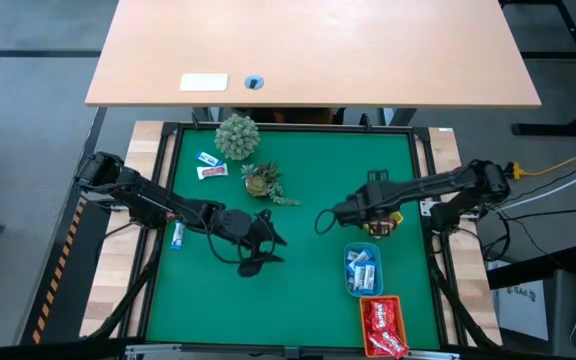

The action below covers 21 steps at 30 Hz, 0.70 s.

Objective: Sort candy
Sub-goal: Put the brown candy into the yellow bin, then put the white candy into the yellow bin

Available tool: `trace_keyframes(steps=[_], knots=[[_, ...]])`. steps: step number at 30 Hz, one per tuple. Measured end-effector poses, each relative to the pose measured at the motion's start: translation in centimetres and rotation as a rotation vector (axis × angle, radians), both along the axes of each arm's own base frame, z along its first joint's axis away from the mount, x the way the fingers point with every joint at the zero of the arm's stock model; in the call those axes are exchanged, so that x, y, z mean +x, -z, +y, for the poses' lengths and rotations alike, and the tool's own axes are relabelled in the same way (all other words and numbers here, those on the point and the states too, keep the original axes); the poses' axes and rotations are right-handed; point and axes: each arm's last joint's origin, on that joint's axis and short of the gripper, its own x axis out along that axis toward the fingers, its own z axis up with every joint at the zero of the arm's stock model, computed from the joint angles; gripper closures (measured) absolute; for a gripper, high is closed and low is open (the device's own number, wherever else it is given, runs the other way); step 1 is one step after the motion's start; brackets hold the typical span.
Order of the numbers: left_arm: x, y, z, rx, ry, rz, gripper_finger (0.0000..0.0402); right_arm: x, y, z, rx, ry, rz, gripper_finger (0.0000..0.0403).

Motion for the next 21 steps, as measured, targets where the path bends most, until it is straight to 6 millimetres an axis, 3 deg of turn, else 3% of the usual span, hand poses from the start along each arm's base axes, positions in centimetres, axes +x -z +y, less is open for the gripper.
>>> trace_keyframes(steps=[6, 12, 16, 21], knots=[[0.1, 0.0, 0.4, 0.033, -0.021, -0.007, 0.0178, -0.3, 0.7, -1.1, 0.05, 0.127, 0.025, 0.0311], [0.1, 0.1, 1.1, 0.038, -0.042, 0.012, 0.0178, -0.3, 0.7, -1.3, 0.037, 0.13, 0.02, 0.0251], [-0.6, -0.3, 2.2, 0.051, -0.071, 0.071, 0.0178, -0.3, 0.7, -1.3, 0.037, 0.13, 0.02, 0.0228], [-3.0, -1.5, 3.9, 0.076, -0.115, 0.197, 0.0178, -0.3, 0.7, -1.3, 0.04, 0.131, 0.024, 0.0219]])
